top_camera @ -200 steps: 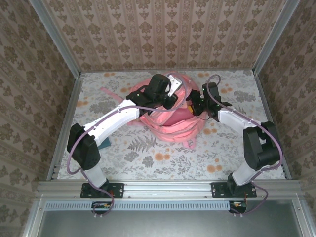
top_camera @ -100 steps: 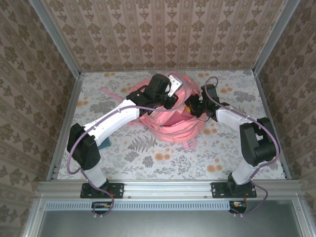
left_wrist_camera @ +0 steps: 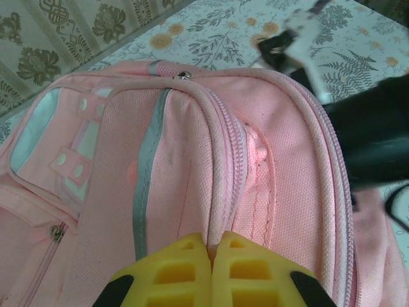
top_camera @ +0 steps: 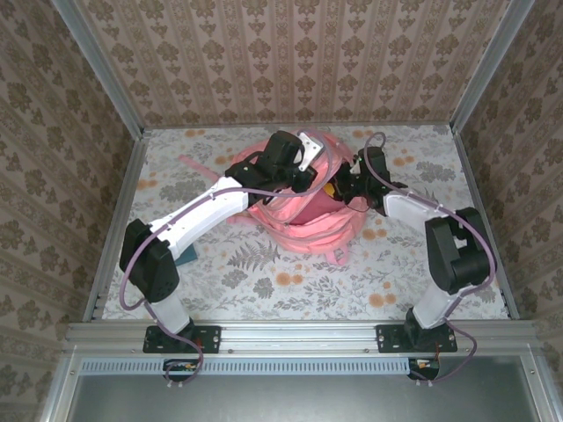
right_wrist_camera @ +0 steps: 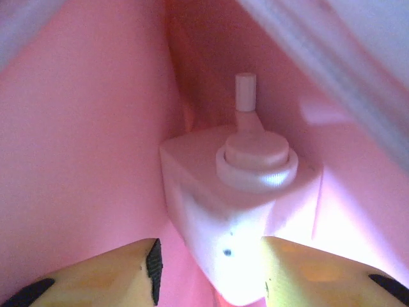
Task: Pack the student bag
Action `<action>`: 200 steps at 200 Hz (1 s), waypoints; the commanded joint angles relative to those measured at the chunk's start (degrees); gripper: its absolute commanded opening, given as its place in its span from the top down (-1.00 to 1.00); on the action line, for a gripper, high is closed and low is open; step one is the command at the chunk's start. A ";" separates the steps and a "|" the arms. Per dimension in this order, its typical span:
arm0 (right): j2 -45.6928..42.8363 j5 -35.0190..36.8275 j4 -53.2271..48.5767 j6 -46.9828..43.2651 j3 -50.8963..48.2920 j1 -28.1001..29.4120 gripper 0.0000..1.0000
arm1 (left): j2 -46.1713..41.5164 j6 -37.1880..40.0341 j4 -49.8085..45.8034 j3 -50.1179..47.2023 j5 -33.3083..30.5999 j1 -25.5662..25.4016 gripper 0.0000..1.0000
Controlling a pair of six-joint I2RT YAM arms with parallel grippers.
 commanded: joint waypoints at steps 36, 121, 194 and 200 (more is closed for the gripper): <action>-14.19 -3.75 -3.66 3.71 -10.99 -3.32 0.15 | 2.08 -1.85 7.02 2.59 3.60 1.11 1.00; -33.72 14.15 -29.16 -19.48 -13.94 -3.38 0.02 | 6.63 -2.22 2.97 5.60 10.91 1.31 0.62; -34.40 16.25 -33.76 -27.19 -13.60 2.22 -0.38 | -2.37 -10.07 0.75 -5.90 13.52 4.55 -0.37; -33.79 17.58 -34.35 -27.73 -12.96 3.68 -0.39 | -3.80 -8.62 0.62 -8.25 13.13 4.54 -0.38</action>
